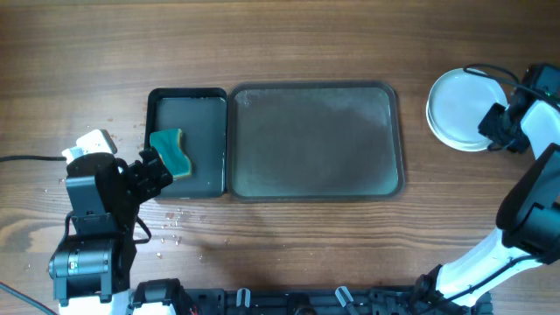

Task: Clean dirty plates on tray and stack at the side
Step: 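Lower the plate onto the stack and open the right gripper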

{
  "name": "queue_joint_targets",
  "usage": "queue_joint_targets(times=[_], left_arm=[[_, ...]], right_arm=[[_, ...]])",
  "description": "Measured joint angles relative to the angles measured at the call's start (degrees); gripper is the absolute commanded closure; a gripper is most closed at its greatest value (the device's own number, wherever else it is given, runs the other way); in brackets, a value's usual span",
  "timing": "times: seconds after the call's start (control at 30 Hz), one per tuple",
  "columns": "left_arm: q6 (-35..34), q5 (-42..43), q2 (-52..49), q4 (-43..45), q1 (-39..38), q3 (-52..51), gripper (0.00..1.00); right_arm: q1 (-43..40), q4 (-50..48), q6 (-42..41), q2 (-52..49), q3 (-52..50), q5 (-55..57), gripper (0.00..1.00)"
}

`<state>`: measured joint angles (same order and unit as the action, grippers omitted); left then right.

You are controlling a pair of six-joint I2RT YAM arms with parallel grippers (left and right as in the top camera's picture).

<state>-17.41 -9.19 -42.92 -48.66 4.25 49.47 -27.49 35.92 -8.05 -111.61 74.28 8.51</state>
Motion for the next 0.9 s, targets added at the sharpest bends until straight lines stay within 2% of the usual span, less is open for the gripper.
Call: queue_joint_targets(times=[0.1,0.2,0.37,0.5,0.8,0.9], left_arm=[[0.00,0.00,0.00,0.00,0.00,0.00,0.00],[0.00,0.02,0.00,0.00,0.00,0.00,0.00],[0.00,0.00,0.00,0.00,0.00,0.00,0.00],[0.00,0.00,0.02,0.00,0.00,0.00,0.00],[0.00,0.00,0.00,0.00,0.00,0.00,0.00],[0.00,0.00,0.00,0.00,0.00,0.00,0.00]], right_arm=[[-1.09,-0.37,-0.22,-0.26,-0.87,-0.17,0.71],[-1.62,-0.46,-0.37,-0.48,-0.98,-0.57,0.77],[-1.57,-0.61,-0.72,-0.59,-0.98,-1.36,0.78],[-1.60,-0.68,-0.81,-0.59,-0.98,-4.63,0.87],[-1.84,2.86,-1.09,-0.59,-0.98,-13.77,0.89],[-1.84,3.76,-1.09,-0.59,-0.96,-14.91,0.86]])
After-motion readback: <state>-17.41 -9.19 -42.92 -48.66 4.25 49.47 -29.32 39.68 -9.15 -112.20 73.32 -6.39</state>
